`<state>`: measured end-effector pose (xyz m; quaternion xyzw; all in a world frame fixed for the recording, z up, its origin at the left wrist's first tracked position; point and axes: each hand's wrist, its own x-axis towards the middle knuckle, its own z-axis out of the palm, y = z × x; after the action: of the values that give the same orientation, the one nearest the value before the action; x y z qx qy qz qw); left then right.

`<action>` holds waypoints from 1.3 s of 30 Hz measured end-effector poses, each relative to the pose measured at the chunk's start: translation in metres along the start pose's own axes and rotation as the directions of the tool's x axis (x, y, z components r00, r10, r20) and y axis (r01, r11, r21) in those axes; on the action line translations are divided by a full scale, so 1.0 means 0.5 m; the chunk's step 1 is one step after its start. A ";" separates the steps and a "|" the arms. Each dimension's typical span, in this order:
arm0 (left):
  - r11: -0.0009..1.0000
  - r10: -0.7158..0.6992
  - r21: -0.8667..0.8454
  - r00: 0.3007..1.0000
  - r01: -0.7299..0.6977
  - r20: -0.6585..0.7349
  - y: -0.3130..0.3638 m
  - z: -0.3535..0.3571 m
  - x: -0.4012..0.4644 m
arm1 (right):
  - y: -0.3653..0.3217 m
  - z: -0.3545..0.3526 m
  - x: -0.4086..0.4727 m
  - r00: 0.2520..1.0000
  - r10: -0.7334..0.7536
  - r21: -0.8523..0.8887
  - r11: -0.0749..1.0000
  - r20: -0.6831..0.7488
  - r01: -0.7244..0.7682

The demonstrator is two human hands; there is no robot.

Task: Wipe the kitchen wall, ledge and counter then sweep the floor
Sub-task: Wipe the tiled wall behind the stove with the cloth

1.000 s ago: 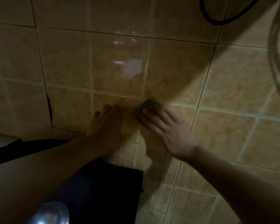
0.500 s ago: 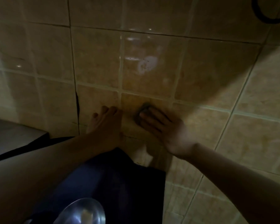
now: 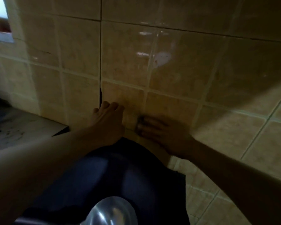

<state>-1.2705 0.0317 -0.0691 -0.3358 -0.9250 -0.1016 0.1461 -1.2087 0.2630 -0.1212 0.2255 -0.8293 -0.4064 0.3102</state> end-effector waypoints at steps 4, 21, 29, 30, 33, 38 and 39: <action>0.999 0.034 0.012 0.999 -0.034 0.018 -0.025 -0.004 0.004 | 0.022 -0.022 0.048 0.998 0.056 0.103 0.993 0.006 -0.057; 0.997 -0.034 -0.059 0.993 0.041 0.114 -0.158 -0.008 0.037 | 0.076 -0.047 0.231 0.987 0.121 -0.080 0.990 0.109 -0.113; 0.994 -0.054 -0.085 0.984 0.070 0.170 -0.207 0.003 0.034 | -0.032 0.008 0.216 0.950 -0.204 0.046 0.979 0.238 0.199; 0.993 -0.051 -0.096 0.983 0.069 0.174 -0.214 0.001 0.036 | -0.027 0.007 0.222 0.963 -0.186 0.074 0.982 0.195 0.175; 0.991 -0.045 -0.113 0.982 0.066 0.181 -0.237 -0.011 0.047 | 0.021 -0.020 0.281 0.990 -0.016 0.077 0.997 0.138 0.006; 0.990 -0.073 -0.107 0.977 0.097 0.202 -0.278 -0.007 0.059 | 0.020 -0.002 0.344 0.996 0.072 -0.023 0.997 0.045 -0.071; 0.989 -0.075 -0.106 0.974 0.099 0.214 -0.286 -0.004 0.058 | 0.001 0.012 0.341 0.999 0.033 -0.089 0.996 0.029 -0.031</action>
<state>-1.3844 -0.0594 -0.0703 -0.3117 -0.9415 -0.1256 0.0234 -1.3334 0.1595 -0.0670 0.1920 -0.8186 -0.4411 0.3136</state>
